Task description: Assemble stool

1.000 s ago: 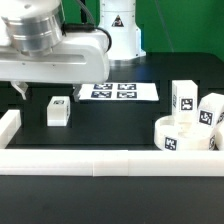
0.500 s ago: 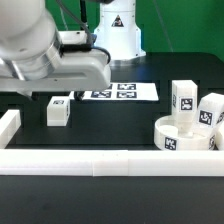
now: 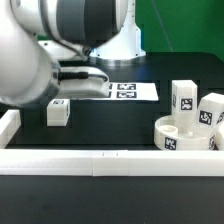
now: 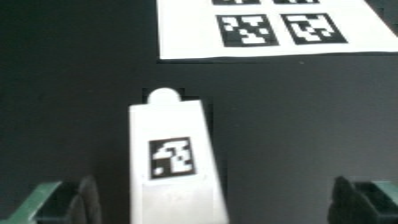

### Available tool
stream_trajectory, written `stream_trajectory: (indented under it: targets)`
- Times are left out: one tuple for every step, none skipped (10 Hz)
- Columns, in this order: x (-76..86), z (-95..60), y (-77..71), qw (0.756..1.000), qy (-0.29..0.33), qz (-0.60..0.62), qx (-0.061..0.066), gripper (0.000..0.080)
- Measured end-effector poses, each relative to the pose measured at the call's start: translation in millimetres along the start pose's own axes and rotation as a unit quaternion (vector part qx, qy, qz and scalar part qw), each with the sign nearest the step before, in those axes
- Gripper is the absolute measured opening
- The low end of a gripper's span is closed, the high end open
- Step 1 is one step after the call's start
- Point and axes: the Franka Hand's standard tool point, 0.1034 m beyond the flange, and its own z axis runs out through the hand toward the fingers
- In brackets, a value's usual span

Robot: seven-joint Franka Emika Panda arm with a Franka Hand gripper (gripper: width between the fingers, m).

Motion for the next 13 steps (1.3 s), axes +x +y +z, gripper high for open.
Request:
stream_trajectory:
  targets:
    - [3.9, -0.2, 3.3, 1.000, -0.001, -0.020, -0.013, 0.0649]
    - [3.0, -1.9, 1.6, 1.000, 0.007, -0.017, -0.014, 0.0649]
    - [2.7, -1.3, 3.3, 1.000, 0.007, -0.016, -0.013, 0.0649]
    - [5.4, -0.3, 5.2, 1.000, 0.010, -0.018, -0.014, 0.0649]
    - [13.1, 1.9, 7.4, 0.999, 0.023, -0.022, -0.020, 0.0649]
    - [18.2, 6.8, 7.3, 0.999, 0.030, -0.018, -0.023, 0.0649]
    - [21.5, 12.1, 7.3, 0.999, 0.031, -0.009, -0.024, 0.0649]
    - [24.5, 16.9, 9.0, 0.999, 0.033, 0.000, -0.024, 0.0649]
    - [26.0, 19.2, 11.8, 0.999, 0.036, 0.013, -0.023, 0.0649]
    - [27.2, 20.6, 14.1, 0.999, 0.040, 0.027, -0.022, 0.0649]
    - [27.9, 21.4, 13.8, 0.998, 0.046, 0.031, -0.021, 0.0649]
    - [27.3, 22.2, 13.8, 0.998, 0.044, 0.032, -0.021, 0.0649]
    - [27.9, 21.9, 13.3, 0.998, 0.046, 0.033, -0.022, 0.0640]
